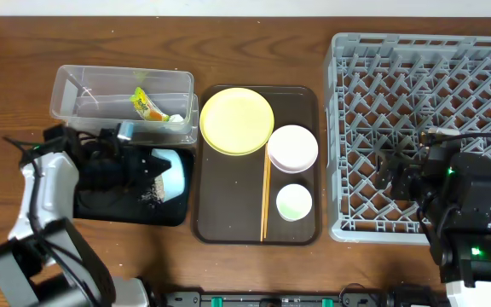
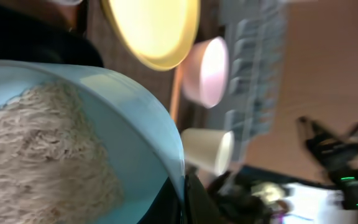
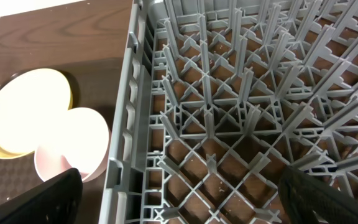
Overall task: Sort waste into correct bins and load items into the dishwasher rack
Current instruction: 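Tip the light-blue bowl over the black tray to pour out rice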
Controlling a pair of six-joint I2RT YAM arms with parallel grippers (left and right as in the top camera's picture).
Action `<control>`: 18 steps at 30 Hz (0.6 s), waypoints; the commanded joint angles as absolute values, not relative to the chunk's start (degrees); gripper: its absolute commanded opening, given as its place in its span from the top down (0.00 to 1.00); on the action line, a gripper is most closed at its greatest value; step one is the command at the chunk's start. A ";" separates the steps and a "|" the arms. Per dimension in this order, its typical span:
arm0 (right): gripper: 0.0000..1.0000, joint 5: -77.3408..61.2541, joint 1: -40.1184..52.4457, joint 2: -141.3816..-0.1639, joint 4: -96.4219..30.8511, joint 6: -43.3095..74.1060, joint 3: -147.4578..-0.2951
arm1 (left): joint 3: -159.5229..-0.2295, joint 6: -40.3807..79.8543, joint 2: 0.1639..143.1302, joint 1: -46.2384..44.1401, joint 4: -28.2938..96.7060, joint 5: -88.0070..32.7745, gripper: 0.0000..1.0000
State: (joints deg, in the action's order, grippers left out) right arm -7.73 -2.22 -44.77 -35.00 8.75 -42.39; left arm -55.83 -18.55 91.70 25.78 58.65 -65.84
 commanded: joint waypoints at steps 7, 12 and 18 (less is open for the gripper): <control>0.01 -7.99 -1.26 -44.58 -35.40 9.37 -43.46 | -55.31 -22.24 101.93 34.30 64.45 -85.14 0.94; 0.01 -7.99 -1.26 -44.58 -35.53 9.28 -43.46 | -55.31 -21.71 103.90 37.06 66.22 -89.06 0.94; 0.01 -7.97 -1.26 -44.58 -35.62 8.88 -43.46 | -55.31 -19.40 103.90 37.98 66.00 -89.30 0.94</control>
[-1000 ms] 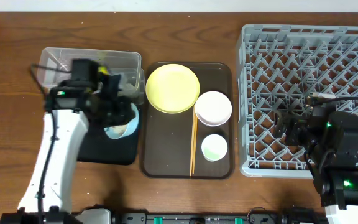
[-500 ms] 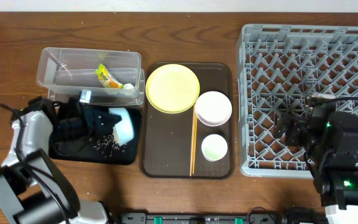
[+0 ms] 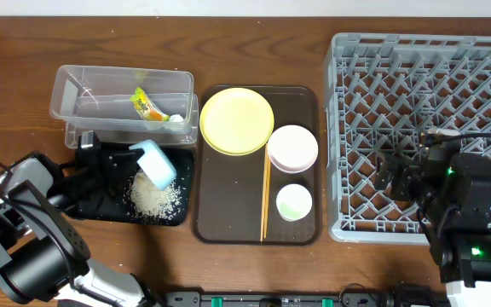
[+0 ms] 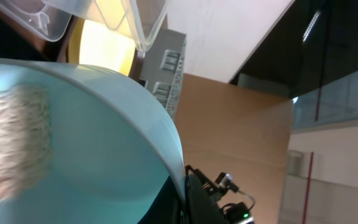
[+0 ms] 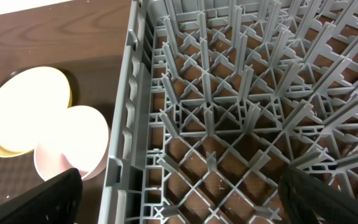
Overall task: Sort waste into correct bins and load items into the dishwasher rack
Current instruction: 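Tip the light-blue bowl over the black tray to pour out rice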
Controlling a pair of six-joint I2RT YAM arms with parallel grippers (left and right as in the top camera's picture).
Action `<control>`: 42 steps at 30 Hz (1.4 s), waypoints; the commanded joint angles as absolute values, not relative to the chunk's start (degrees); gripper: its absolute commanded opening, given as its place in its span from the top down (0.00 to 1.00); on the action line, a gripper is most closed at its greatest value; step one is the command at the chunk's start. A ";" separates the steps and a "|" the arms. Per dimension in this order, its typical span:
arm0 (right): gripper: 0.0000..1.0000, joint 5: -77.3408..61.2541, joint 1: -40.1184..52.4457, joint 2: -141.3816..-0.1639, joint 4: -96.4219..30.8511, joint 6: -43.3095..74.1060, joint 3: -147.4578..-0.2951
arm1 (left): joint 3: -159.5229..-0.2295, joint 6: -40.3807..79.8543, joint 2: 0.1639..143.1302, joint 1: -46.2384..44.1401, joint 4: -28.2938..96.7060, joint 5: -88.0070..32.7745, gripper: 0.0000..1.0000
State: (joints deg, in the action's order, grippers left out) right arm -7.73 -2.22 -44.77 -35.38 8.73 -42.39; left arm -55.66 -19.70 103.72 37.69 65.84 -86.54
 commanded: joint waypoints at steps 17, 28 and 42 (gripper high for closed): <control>0.01 -7.92 -1.26 -44.60 -36.21 8.05 -43.46 | -55.31 -53.74 103.81 37.98 73.34 -85.49 0.94; 0.01 -7.94 -1.26 -44.58 -36.42 8.05 -43.46 | -55.31 -22.37 103.81 37.98 75.20 -90.08 0.94; 0.01 -7.94 -1.26 -44.58 -37.04 8.05 -43.46 | -55.37 -34.39 101.58 37.43 72.75 -83.72 0.94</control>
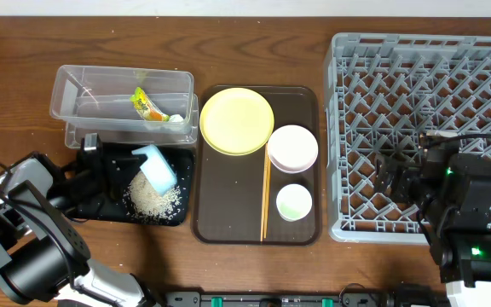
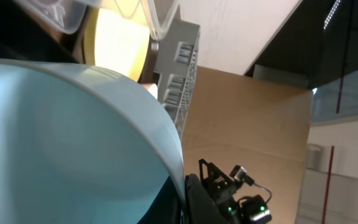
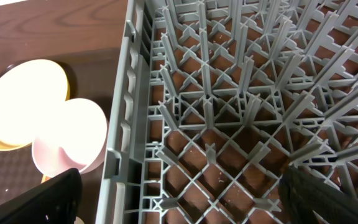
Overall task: Sort waste into correct bins and load items into the dishwasher rack
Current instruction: 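Tip the light-blue bowl over the black tray to pour out rice, then return the empty light-blue bowl to the brown tray with the left gripper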
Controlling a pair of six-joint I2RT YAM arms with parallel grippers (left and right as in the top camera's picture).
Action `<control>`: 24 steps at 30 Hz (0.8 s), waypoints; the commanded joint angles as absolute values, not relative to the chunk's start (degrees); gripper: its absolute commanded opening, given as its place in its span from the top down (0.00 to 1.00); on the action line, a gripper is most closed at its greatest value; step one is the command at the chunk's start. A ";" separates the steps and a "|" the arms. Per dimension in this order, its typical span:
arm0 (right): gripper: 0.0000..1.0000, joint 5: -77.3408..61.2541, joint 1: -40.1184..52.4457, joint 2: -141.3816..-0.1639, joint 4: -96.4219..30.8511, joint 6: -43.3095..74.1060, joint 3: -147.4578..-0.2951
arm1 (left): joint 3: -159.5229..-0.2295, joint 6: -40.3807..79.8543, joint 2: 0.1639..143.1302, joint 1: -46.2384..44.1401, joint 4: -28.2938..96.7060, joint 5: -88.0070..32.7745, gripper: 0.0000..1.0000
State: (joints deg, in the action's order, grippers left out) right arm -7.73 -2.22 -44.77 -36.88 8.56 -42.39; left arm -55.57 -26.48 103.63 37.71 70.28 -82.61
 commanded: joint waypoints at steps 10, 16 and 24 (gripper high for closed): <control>0.01 -7.97 -1.26 -44.58 -36.95 8.10 -43.46 | -56.47 -42.78 87.99 22.65 76.60 -76.95 0.94; 0.01 -7.99 -1.26 -44.58 -37.10 8.10 -43.46 | -56.60 -22.28 85.27 6.66 61.69 -59.90 0.94; 0.01 -7.97 -1.26 -44.58 -37.08 8.08 -43.46 | -56.60 -3.70 85.43 -15.51 45.93 -35.38 0.94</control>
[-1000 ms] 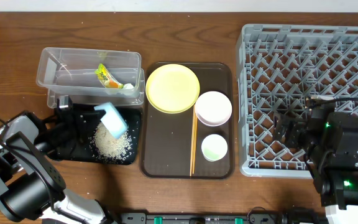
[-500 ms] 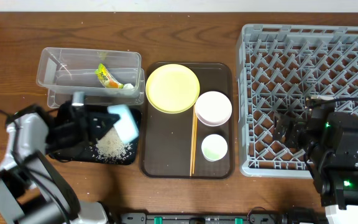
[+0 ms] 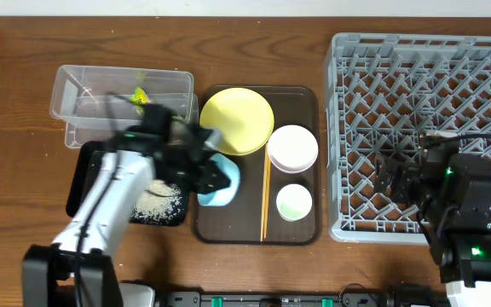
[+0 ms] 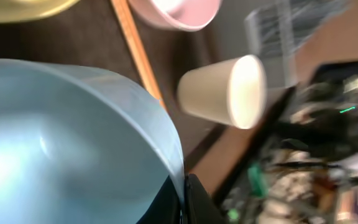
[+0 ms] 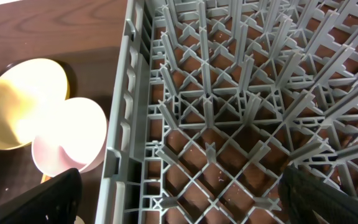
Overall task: Sort waste into correct bins and load items into the dishwasher rack
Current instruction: 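Return the empty light-blue bowl to the brown tray with the left gripper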
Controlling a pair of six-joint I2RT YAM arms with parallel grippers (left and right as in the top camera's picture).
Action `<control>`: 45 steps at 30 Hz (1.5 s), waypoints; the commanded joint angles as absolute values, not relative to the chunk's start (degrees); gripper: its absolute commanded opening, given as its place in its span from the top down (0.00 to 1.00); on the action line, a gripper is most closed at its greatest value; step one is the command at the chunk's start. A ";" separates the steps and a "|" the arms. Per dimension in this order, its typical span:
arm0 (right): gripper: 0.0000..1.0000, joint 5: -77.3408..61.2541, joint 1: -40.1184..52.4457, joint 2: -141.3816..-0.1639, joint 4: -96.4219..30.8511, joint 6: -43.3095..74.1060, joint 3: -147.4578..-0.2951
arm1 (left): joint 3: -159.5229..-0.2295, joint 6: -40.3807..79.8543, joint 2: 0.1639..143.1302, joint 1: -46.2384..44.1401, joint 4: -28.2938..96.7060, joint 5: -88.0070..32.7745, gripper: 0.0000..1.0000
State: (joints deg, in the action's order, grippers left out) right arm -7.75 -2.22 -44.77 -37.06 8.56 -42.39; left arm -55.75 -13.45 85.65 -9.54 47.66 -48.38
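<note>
My left gripper (image 3: pixel 201 169) is shut on the rim of a light blue bowl (image 3: pixel 222 184), held over the left part of the brown tray (image 3: pixel 228 226). The bowl (image 4: pixel 61 137) shows empty in the left wrist view, its rim pinched between the fingers (image 4: pixel 194 202). A pile of rice (image 3: pixel 158 201) lies on the black tray (image 3: pixel 83 170). On the brown tray are a yellow plate (image 3: pixel 237 121), a pink bowl (image 3: pixel 292 147), a cup (image 3: pixel 294 202) and a chopstick (image 3: pixel 267 196). My right gripper (image 5: pixel 179 208) hangs open over the grey dishwasher rack (image 3: pixel 424 68).
A clear plastic bin (image 3: pixel 92 94) with a green-yellow wrapper (image 3: pixel 140 96) stands behind the black tray. The rack's upright pins (image 5: pixel 229 93) fill the right wrist view, with the plate (image 5: pixel 23 99) and pink bowl (image 5: pixel 67 143) to its left.
My left gripper has moved right with the blue bowl, from tilted over the black tray to over the left part of the brown tray. The right arm has not moved.
The blue bowl held rice, tipped over the black tray in my left gripper. Then the rice lay in a pile on the black tray and the bowl was empty, still tilted there. Now the empty bowl is over the brown tray.
</note>
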 commanded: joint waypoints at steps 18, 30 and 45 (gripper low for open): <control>0.01 -7.97 -1.26 -44.58 -37.10 8.08 -43.46 | -62.02 5.04 82.43 -29.02 42.04 -24.14 0.33; 0.01 -7.97 -1.26 -44.58 -37.12 8.10 -43.46 | -61.95 5.08 87.55 -36.53 38.17 -26.13 0.31; 0.01 -7.97 -1.26 -44.58 -38.02 8.08 -43.46 | -62.48 5.19 96.64 -38.74 34.17 -26.15 0.94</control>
State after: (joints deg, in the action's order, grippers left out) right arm -7.75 -2.22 -44.77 -38.13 8.56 -42.39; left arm -61.25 5.17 98.45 -39.72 34.11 -25.76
